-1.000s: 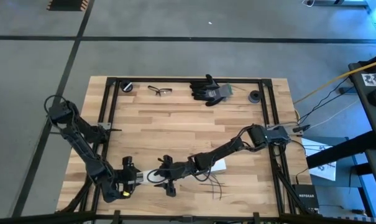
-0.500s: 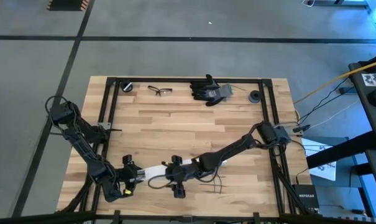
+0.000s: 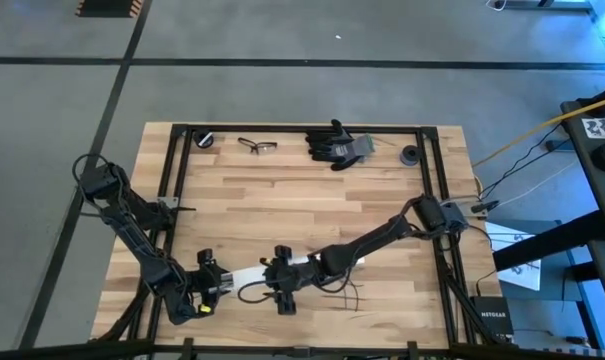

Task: Ziptie cables
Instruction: Close the cable duct

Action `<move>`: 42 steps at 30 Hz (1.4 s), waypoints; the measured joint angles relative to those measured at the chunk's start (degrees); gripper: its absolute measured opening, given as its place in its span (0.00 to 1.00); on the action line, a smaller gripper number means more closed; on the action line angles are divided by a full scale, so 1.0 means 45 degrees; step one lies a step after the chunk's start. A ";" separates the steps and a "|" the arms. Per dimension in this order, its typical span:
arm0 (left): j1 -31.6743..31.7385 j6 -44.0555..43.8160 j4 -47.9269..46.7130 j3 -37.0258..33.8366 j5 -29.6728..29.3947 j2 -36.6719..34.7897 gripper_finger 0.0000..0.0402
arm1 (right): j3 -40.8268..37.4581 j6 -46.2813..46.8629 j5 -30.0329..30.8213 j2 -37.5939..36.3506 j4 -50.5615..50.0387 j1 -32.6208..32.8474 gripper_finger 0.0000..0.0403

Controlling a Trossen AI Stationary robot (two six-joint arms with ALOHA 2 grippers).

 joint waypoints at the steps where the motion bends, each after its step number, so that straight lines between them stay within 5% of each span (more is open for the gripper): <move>1: 0.0000 -0.0033 0.0004 0.0000 0.0009 0.0000 0.59 | 0.0000 -0.0039 0.0176 0.0000 0.0012 0.0006 0.59; 19: 0.0947 0.2202 -0.0210 0.0000 0.0237 -0.0380 0.59 | -0.0116 -0.0327 0.1116 -0.0024 0.0034 0.0010 0.59; 42: 0.0826 0.1213 -0.0102 -0.0010 -0.0886 -0.0131 0.59 | -0.0081 -0.0045 0.0777 0.1093 0.1482 0.0015 0.59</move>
